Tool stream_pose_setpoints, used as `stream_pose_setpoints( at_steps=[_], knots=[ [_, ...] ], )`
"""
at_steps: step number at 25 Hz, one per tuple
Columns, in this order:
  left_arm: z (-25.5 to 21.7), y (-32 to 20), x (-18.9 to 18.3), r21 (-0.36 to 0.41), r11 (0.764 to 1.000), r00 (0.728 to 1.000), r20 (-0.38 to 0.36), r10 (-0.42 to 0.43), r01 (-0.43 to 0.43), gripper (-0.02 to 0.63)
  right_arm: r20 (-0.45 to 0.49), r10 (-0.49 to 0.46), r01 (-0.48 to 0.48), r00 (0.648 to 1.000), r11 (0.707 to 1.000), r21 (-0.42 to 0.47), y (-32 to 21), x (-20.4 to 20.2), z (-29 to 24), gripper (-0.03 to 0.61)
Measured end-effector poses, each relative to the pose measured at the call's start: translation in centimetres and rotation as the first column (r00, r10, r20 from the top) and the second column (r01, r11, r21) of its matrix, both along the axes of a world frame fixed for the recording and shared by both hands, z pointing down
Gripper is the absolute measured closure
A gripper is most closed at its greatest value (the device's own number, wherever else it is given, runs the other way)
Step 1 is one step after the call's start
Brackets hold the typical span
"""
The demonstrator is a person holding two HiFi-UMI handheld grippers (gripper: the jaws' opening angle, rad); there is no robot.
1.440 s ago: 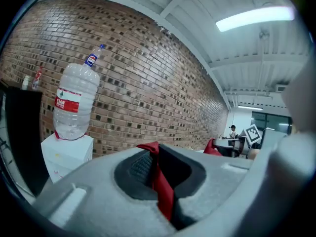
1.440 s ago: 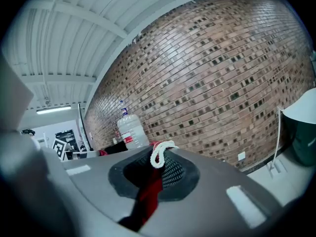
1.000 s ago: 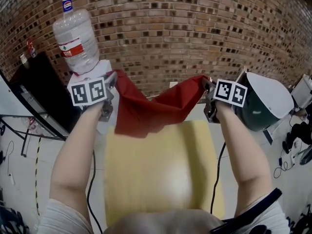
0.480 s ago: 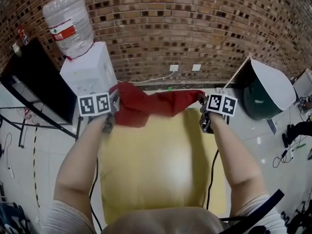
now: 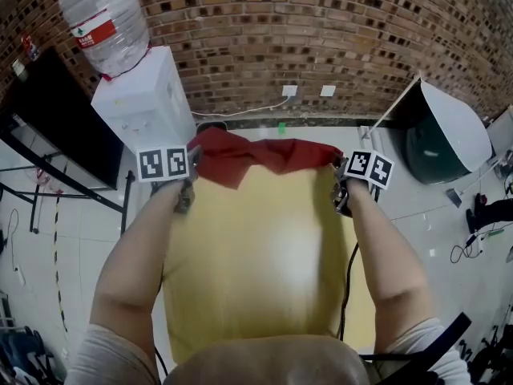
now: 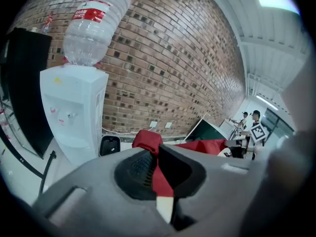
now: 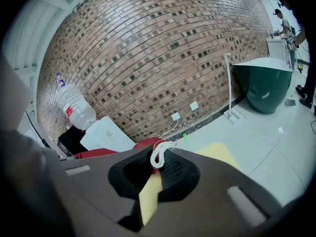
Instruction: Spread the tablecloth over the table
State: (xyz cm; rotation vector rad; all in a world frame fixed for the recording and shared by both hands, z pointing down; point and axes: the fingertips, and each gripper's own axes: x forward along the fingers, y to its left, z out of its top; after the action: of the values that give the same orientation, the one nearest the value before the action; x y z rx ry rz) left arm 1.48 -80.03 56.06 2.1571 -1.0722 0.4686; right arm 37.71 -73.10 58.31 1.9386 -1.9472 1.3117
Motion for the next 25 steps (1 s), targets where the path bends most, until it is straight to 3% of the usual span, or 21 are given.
stream_pose_setpoints(
  at_steps=[5,8,12,25],
  knots=[
    [1.8,0.0,1.6,-0.009,1.0,1.0,0.017,0.027,-0.027,0.604,0.015,0.035,-0.035,0.999,0.999,-0.018,0.6,1.8,1.0,0.572],
    [2.2,-0.4,0.9,-0.009,1.0,1.0,0.015,-0.005,0.005,0.604,0.022,0.035,-0.035,0.999,0.999,-0.019,0.6,2.2,1.3,0.572],
    [3.8,-0.1,-1.8,-0.075,0.994,0.997,0.026,-0.078,0.08,0.604,0.005,0.026,-0.026,1.0,1.0,-0.011,0.5,2.1,1.2,0.572],
    [-4.2,-0.1,-7.3,0.076,0.981,0.984,-0.027,-0.179,0.18,0.604,-0.053,0.047,-0.043,0.998,0.996,0.078,-0.6,3.8,-6.8,0.572]
  ],
)
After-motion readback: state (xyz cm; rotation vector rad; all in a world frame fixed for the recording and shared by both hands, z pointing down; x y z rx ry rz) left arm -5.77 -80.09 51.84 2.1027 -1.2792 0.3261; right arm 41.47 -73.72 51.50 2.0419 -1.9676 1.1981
